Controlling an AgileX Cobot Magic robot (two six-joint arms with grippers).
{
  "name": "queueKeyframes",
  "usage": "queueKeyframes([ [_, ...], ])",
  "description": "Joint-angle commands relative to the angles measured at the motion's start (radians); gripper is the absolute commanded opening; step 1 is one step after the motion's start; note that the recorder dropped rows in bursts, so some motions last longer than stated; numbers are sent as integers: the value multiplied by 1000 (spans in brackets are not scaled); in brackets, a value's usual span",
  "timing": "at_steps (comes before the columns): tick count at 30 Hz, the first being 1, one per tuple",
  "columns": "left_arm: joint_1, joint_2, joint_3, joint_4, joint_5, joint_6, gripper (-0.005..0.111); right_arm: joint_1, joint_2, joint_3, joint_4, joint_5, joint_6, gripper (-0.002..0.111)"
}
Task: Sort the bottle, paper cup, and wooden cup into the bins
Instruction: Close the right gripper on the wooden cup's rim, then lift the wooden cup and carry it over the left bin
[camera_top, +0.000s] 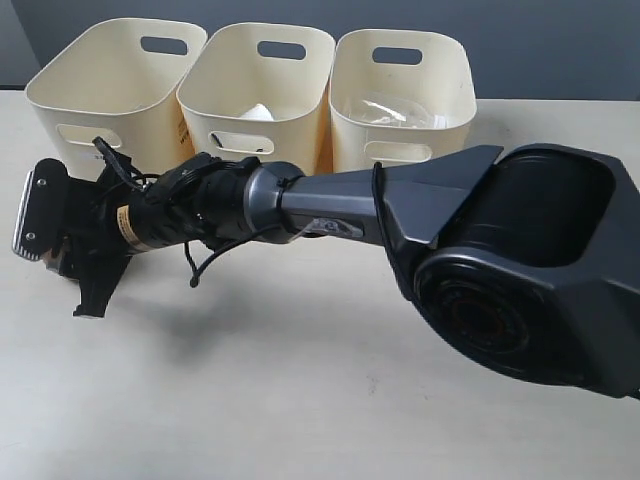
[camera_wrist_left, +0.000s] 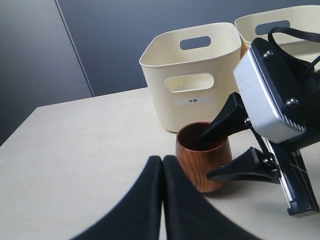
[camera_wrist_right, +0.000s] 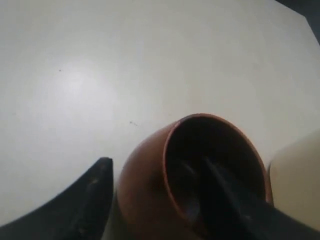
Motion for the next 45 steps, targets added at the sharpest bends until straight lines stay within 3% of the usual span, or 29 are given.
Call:
queueKeyframes([
  [1,-1,4,-5,-2,-5,-2,0,-2,4,-7,0,2,1,49],
  [7,-1,4,-5,-2,-5,-2,0,-2,4,-7,0,4,34,29],
  [12,-1,4,-5,-2,-5,-2,0,-2,4,-7,0,4,44,0],
  [28,-1,4,-5,-2,-5,-2,0,-2,-1,-5,0,40,45,-1],
  [45,-1,4,-5,-2,-5,-2,0,-2,-203,-5,0,34,89,-1],
])
